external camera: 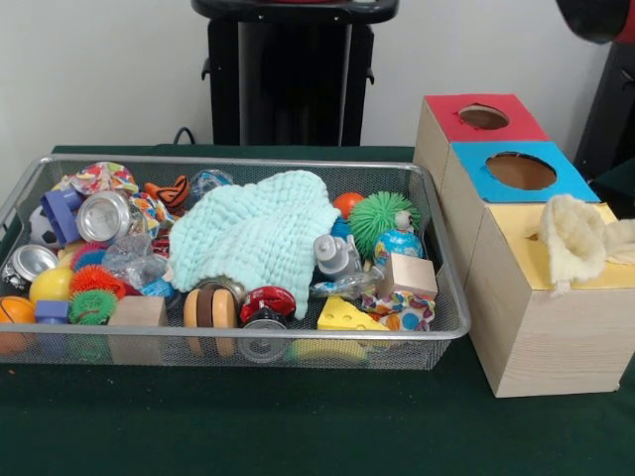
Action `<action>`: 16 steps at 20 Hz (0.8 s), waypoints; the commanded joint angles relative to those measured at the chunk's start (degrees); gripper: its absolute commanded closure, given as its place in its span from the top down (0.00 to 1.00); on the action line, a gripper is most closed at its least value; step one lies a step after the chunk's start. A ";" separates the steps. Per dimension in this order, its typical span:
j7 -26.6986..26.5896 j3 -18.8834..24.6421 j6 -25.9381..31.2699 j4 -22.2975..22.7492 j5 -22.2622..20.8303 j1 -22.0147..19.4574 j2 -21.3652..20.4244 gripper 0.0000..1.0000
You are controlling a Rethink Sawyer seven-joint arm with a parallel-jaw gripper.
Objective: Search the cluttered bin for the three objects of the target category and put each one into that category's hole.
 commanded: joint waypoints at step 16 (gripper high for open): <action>13.01 -3.80 32.43 -16.78 0.85 -6.36 5.17 0.00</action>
